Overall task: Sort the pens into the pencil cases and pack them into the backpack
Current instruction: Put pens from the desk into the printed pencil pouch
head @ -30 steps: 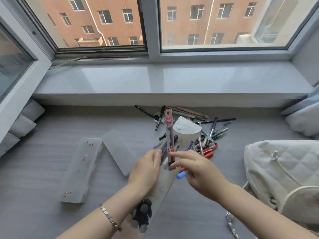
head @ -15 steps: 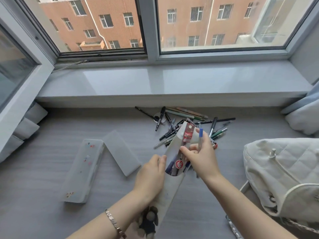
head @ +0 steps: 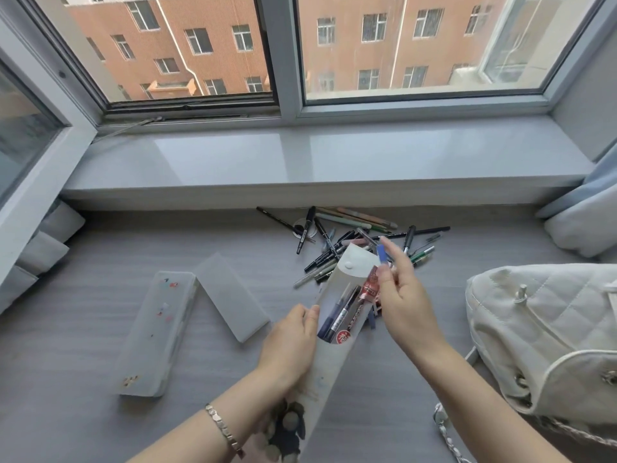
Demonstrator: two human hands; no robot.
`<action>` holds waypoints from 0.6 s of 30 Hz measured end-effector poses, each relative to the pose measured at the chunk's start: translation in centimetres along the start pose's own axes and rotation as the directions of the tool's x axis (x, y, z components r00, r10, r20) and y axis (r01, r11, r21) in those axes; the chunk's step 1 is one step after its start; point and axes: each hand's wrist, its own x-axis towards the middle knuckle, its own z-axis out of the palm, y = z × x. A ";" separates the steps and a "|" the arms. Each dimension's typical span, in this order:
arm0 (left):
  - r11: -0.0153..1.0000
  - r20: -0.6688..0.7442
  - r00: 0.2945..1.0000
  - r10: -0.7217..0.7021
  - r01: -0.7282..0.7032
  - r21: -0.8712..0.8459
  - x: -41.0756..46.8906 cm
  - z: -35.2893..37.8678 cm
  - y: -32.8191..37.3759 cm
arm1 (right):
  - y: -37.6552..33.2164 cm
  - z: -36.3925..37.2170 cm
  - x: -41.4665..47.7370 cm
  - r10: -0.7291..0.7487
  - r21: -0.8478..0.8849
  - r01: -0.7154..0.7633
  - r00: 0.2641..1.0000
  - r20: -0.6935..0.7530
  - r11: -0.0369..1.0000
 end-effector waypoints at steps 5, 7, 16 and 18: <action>0.997 0.072 0.995 0.070 -0.072 0.037 -0.3 0.1 0.5 | 0.2 1.2 0.6 0.057 0.450 0.015 0.988 -0.146 0.893; 0.996 0.068 0.994 0.091 -0.092 0.006 -0.4 0.1 0.8 | 0.7 1.9 0.8 0.113 0.497 -0.013 0.978 -0.173 0.868; 0.992 -0.007 0.997 0.077 -0.078 -0.101 0.4 0.2 1.1 | 4.4 1.3 -0.1 -0.350 -0.536 0.371 0.925 0.145 0.759; 0.989 -0.027 0.996 0.088 -0.091 -0.119 0.8 0.2 1.3 | 5.1 1.2 0.1 -0.430 -0.612 0.475 0.872 0.233 0.632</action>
